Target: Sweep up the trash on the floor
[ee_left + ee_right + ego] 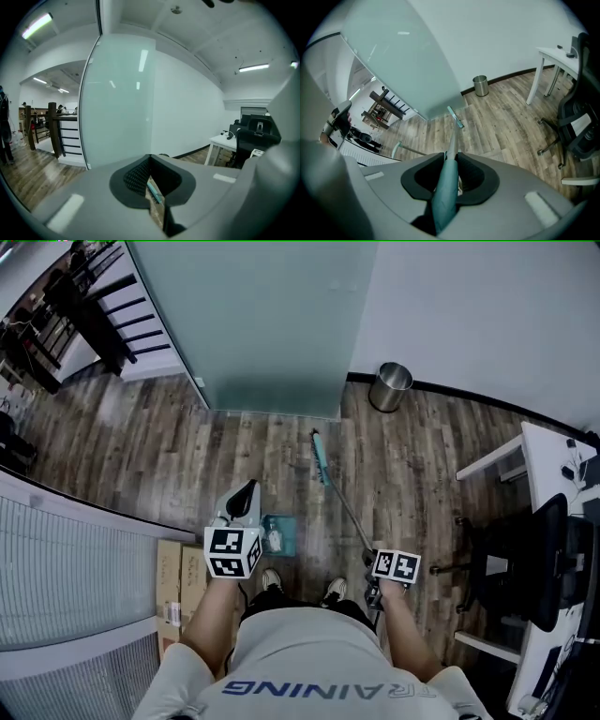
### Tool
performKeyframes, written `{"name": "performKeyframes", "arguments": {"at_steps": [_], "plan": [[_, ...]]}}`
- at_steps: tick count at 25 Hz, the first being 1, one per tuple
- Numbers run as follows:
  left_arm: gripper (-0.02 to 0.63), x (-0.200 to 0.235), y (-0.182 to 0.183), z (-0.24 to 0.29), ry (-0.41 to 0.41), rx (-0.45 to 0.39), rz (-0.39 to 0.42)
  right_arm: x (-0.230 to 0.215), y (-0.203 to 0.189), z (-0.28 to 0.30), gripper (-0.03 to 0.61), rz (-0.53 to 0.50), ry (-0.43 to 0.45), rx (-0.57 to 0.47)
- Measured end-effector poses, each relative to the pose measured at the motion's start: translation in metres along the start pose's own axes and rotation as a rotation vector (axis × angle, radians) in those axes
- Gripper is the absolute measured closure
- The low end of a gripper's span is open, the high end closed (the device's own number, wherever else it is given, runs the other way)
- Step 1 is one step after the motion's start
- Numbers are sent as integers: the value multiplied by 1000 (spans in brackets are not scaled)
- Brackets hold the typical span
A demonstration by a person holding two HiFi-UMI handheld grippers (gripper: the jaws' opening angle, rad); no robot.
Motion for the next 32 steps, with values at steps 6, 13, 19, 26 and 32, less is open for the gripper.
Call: {"name": "performKeyframes", "arguments": {"at_steps": [6,13,19,26,32], "plan": [[615,-17,16,-7,-9,-84,-25,21,37,-14,470,-87,-13,-95],[614,-28,51,-16,-52,-189,-34,31,54,-20,471,-112,-18,-136],[615,-30,58,-22,-68,-213,-45,39,58,-20,471,-146,-18,-137],[615,-21,53,-28,-51,-207,-61,45,50,-13,471,-151,-7,-118],[614,-15,48,-30,-39,-184,-57,52,47,-8,471,-152,-4,-117]]}}
Point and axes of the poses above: the fingertips, and each gripper's own axes: z forward along the fingers, x to its left, y out of its top, the point moved 10 cm from there along -z, backward along the fingers, and after that the axes turned 5 degrees about -z, right-handed, at the moved point
